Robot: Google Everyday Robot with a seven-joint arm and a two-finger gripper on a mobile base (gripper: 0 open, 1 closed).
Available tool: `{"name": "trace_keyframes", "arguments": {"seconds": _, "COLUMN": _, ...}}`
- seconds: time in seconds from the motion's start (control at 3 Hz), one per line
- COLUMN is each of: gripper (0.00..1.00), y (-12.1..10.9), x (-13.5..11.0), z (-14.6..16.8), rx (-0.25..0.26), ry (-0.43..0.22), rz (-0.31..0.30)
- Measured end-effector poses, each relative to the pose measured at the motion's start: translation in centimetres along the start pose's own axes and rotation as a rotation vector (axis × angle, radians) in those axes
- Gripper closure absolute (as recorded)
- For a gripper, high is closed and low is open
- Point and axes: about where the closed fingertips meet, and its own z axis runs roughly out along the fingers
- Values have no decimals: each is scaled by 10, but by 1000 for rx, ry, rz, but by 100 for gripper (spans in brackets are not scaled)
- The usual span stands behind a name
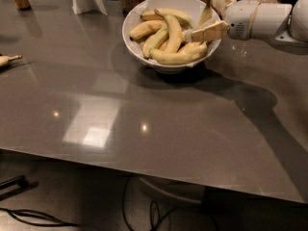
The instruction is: Pick banana from white bowl
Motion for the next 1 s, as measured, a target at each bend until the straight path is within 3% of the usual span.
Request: {"name": "trace_keyframes", "arguments": {"seconds": 1.0, "gripper": 0, "y": -2, "x": 19, "z": 13, "rx": -24, "ry": 54, "rz": 4}}
